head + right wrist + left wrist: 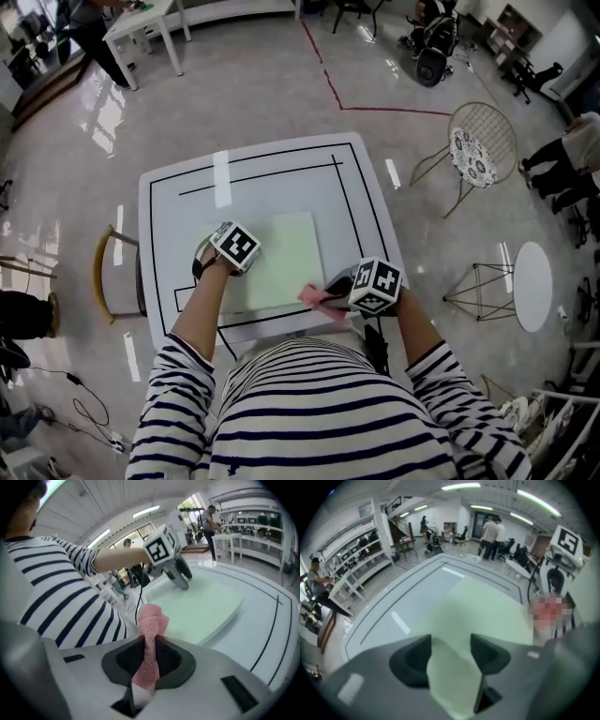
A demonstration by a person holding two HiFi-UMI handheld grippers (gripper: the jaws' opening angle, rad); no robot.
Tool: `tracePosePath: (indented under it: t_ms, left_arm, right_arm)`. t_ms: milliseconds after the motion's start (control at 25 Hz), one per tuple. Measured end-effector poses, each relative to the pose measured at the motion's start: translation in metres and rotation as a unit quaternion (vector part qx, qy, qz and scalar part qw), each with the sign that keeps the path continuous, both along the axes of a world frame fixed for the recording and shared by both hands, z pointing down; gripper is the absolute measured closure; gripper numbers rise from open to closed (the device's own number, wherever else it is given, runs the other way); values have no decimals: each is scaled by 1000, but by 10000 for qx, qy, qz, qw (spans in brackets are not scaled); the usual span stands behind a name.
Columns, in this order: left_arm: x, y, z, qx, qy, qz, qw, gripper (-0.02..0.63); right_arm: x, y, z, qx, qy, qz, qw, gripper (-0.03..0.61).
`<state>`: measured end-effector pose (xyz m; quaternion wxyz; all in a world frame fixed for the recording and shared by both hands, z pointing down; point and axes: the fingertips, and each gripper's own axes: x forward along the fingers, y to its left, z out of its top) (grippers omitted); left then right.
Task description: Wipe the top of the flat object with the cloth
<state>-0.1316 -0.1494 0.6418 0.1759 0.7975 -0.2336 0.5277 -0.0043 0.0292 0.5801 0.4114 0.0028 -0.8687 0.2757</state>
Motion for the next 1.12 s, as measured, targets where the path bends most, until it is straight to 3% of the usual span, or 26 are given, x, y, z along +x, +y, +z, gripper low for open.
tracePosePath:
  t_ms: [80,160,240,320,400,520,600,680,720,880,1120]
  left_arm:
    - [-9,-1,-3,89,123,-247,9996,350]
    - [-11,-4,-15,244,517,-556,9968,350]
    - [-6,-5,-31,361,1225,-879,9879,350]
    - [-1,-1,-51,493,2055,-1173,9704,354]
    - [1,6,-81,869,2945,-1374,9417,389]
    - [-12,16,-135,1680,4098,-1612,8820,473]
    - [-22,23,-162,2040,4613,-1725,8461,530]
    - [-28,32,-180,2282,4878,-1679,8257,543]
    - [-29,37,-187,2402,4894,-1597,8230,556]
    - [-26,50,-205,2835,4690,-1247,8271,571]
    - [-24,65,-212,2782,4938,-1141,8159,571]
  right_arm:
    - [-15,-24,-15,255,-558,506,9968,526]
    - [-27,-49,-29,581,-1049,1058,9871,526]
    - [-35,-73,-39,941,-1362,1535,9742,526]
    - [-42,-88,-46,1305,-1479,1849,9628,526]
    - [-51,-96,-54,1665,-1542,2053,9520,526]
    - [-62,-108,-74,2120,-1721,2329,9334,526]
    - [-67,-115,-85,2353,-1815,2418,9237,526]
    - [-71,-119,-93,2542,-1856,2424,9177,526]
    - [-72,-120,-96,2619,-1867,2433,9151,526]
    - [-72,-125,-110,2783,-1925,2538,9061,526]
    - [-72,-126,-123,2878,-2080,2686,8954,526]
